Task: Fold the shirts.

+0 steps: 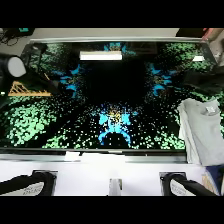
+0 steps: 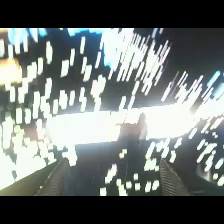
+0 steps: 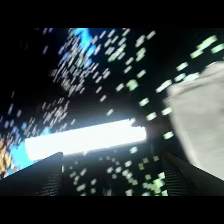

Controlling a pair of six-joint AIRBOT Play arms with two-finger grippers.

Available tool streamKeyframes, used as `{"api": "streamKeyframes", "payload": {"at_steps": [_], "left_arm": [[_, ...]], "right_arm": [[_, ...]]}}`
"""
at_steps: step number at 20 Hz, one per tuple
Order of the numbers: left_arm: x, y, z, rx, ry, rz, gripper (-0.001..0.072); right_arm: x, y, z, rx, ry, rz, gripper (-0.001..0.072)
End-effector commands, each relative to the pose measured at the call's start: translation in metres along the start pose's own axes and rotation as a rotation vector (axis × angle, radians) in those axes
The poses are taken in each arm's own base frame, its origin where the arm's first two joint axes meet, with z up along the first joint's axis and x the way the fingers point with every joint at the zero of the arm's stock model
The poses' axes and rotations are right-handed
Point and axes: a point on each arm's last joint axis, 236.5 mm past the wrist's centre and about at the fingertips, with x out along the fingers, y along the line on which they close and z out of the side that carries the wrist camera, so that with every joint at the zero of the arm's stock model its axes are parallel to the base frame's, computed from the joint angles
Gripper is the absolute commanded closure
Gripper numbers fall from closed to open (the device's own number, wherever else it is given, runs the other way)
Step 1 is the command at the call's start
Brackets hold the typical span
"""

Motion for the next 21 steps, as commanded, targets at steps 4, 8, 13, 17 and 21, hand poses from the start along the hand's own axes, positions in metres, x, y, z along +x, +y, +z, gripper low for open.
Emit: {"api": "streamKeyframes", "payload": {"at_steps": [4, 8, 13, 17, 21], "left_arm": [[0.040, 0.007, -0.034, -0.141, 0.147, 0.071, -0.0002], [0.044, 0.006, -0.037, -0.136, 0.165, 0.072, -0.0002], [0.044, 0.006, -0.037, -0.136, 0.165, 0.072, -0.0002], [0.044, 0.006, -0.037, -0.136, 0.165, 0.072, -0.0002], [0.044, 0.006, -0.037, -0.136, 0.165, 0.072, -0.0002]], "right_arm": [[0.063, 0.066, -0.060, -0.026, 0.330, 0.096, 0.0054], [0.064, 0.067, -0.059, -0.026, 0.325, 0.098, 0.0054], [0.064, 0.067, -0.059, -0.026, 0.325, 0.098, 0.0054], [0.064, 0.067, -0.059, -0.026, 0.325, 0.098, 0.0054], [0.064, 0.067, -0.059, -0.026, 0.325, 0.098, 0.0054]]}}
